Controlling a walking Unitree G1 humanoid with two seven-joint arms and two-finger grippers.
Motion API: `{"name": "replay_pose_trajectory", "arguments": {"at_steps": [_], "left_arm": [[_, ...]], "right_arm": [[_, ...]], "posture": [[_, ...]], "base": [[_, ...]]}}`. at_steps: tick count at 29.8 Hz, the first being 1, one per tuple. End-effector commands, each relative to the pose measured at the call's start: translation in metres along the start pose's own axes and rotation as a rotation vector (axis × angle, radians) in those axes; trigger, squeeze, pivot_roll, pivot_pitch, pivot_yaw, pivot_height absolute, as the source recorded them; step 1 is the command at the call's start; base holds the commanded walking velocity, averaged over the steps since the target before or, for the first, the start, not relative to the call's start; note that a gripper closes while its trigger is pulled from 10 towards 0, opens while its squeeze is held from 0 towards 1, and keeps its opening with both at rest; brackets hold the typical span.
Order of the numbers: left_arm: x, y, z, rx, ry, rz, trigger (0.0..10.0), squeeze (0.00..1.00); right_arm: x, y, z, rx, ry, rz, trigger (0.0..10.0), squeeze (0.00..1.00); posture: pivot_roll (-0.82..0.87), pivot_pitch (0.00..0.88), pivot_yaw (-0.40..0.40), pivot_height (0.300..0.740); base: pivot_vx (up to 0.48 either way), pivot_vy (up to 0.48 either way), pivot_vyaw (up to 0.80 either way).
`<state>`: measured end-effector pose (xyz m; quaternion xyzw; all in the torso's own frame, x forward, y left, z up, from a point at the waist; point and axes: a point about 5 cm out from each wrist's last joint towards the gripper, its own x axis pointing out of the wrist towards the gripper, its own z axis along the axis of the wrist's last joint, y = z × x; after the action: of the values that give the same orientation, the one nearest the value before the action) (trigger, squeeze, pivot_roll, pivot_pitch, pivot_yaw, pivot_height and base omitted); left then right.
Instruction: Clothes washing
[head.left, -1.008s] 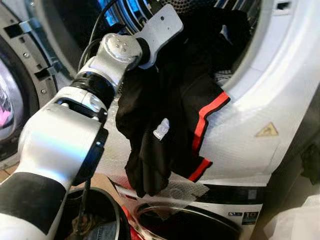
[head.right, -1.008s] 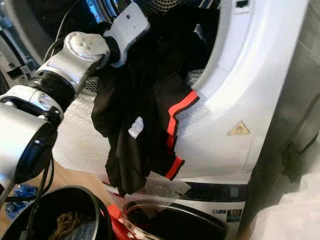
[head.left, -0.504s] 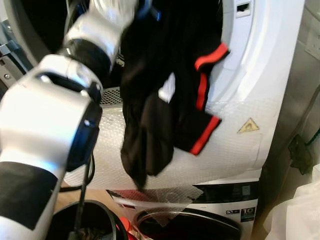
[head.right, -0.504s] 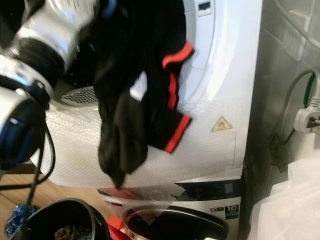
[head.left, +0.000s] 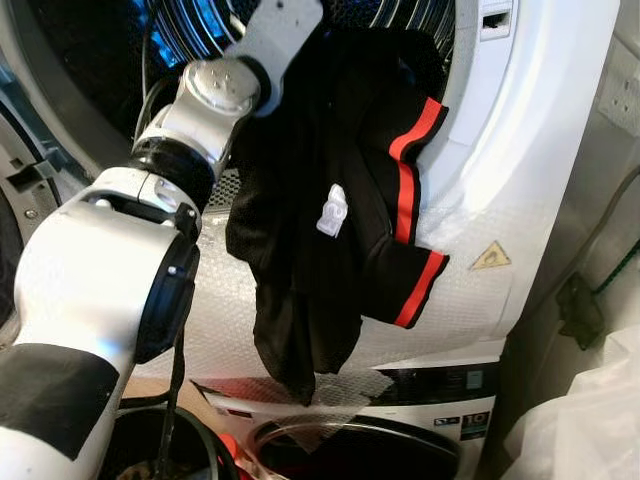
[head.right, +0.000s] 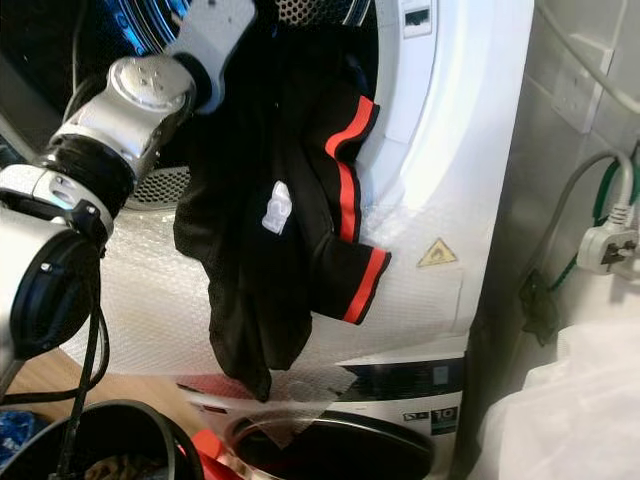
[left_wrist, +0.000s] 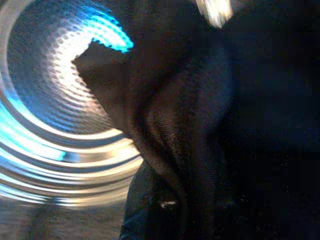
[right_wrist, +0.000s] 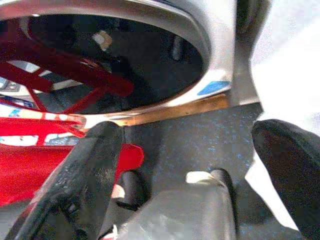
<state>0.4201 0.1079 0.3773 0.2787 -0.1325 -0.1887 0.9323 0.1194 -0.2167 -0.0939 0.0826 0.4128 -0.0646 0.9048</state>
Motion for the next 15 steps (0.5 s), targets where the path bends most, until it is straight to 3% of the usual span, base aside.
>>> {"name": "replay_pose_trajectory", "arguments": {"at_steps": [1,4,7,14,15], "left_arm": [[-0.002,-0.007,-0.018,-0.032,0.058,-0.081,10.0,0.00],[-0.003,-0.012,-0.023,-0.034,0.064,-0.128,10.0,0.00],[-0.004,-0.012,-0.027,-0.025,0.082,-0.134,10.0,0.27],[-0.005,-0.012,-0.031,-0.038,0.079,-0.134,10.0,0.22],[-0.005,-0.011,-0.031,-0.035,0.081,-0.129,10.0,0.17]], "right_arm": [[-0.012,0.014,-0.040,0.026,0.151,0.042,10.0,0.00],[-0.011,0.014,-0.039,0.018,0.154,0.052,10.0,0.00],[-0.010,0.015,-0.038,0.008,0.158,0.065,10.0,0.00],[-0.006,0.020,-0.029,0.000,0.134,0.106,10.0,0.00],[-0.004,0.022,-0.027,-0.002,0.133,0.126,10.0,0.00]], "posture": [[-0.31,0.016,0.190,0.740],[-0.31,0.013,0.185,0.740],[-0.31,0.015,0.181,0.740],[-0.31,0.000,0.173,0.740],[-0.31,0.000,0.171,0.740]], "base": [[0.000,0.000,0.00],[0.000,0.000,0.00],[0.000,0.000,0.00],[0.000,0.000,0.00],[0.000,0.000,0.00]]}}
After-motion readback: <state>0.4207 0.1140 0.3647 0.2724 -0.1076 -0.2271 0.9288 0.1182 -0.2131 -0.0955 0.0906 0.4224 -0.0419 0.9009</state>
